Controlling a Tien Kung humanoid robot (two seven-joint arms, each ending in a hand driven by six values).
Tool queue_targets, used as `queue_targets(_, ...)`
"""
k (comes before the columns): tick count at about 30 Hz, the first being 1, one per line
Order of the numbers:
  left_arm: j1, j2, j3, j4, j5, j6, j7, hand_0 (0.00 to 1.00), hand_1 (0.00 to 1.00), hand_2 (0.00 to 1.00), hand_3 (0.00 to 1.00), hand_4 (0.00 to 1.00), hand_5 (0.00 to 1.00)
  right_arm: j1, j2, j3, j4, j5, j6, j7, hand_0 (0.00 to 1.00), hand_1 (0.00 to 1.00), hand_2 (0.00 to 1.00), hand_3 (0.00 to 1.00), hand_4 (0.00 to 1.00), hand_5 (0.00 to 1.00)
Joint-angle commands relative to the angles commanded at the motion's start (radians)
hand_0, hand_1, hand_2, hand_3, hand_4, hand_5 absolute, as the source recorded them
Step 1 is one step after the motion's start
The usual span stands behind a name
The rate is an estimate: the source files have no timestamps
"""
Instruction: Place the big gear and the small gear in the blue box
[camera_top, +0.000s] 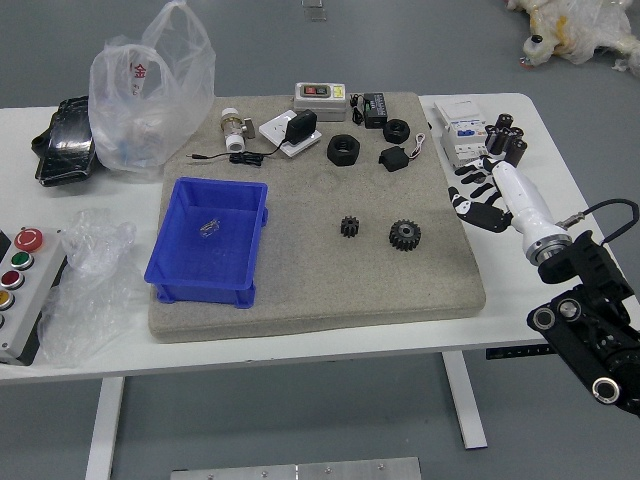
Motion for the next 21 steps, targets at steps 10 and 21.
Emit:
queue_targets(10, 0.006, -0.004, -0.01, -0.002, 0.01, 0.0, 0.011, 0.649, 0.592, 0.568, 0.656, 0.678, 0.362, 0.05, 0.024, -0.079, -0.019, -0.043, 0.038, -0.087, 0.381, 0.689, 0.883, 0.89, 0.76, 0.215)
queue_targets(21, 0.002, -0.004, -0.01, -0.002, 0.013, -0.002, 0.012, 0.649, 0.593, 0.568, 0.657, 0.679, 0.362, 0.075, 0.03, -0.136, -0.009, 0.033, 0.024, -0.076, 0.366, 0.683, 0.884, 0.899, 0.787, 0.245)
